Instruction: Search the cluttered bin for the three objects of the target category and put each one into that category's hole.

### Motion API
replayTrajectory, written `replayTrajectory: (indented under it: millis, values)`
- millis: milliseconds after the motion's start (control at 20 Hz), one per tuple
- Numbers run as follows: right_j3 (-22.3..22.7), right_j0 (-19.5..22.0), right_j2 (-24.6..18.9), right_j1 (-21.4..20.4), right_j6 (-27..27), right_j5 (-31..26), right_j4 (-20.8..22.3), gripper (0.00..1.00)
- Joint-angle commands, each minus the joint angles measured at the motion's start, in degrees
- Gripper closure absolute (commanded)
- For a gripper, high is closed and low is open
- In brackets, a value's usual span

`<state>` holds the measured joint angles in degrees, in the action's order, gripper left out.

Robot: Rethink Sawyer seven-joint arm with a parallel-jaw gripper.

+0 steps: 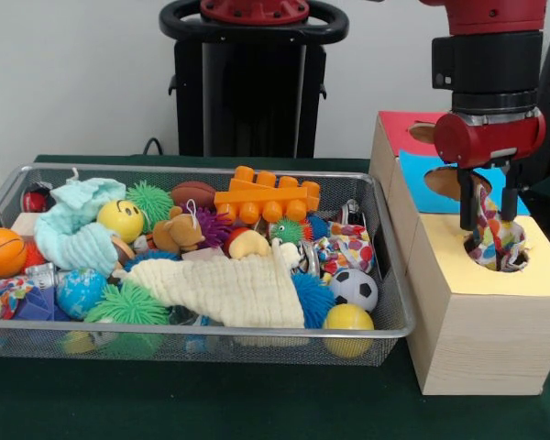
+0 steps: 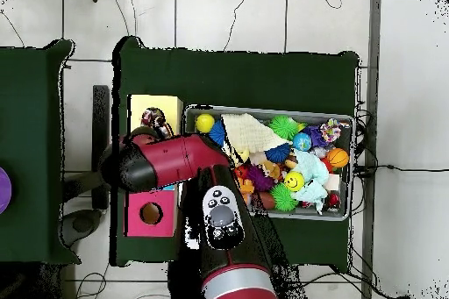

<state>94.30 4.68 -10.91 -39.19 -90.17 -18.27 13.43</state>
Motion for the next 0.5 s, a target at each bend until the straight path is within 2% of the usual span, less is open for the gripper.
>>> replayTrajectory:
  millis: [50, 250, 500]
  values:
    - [0.0, 0.5, -0.2, 1.0, 0.1, -10.6, 2.5, 0.0]
    - [1.0, 0.9, -1.3, 2.2, 0.9, -12.7, 2.7, 0.0]
    - [1.9, 1.1, -1.8, 2.5, -0.1, -10.3, 3.2, 0.0]
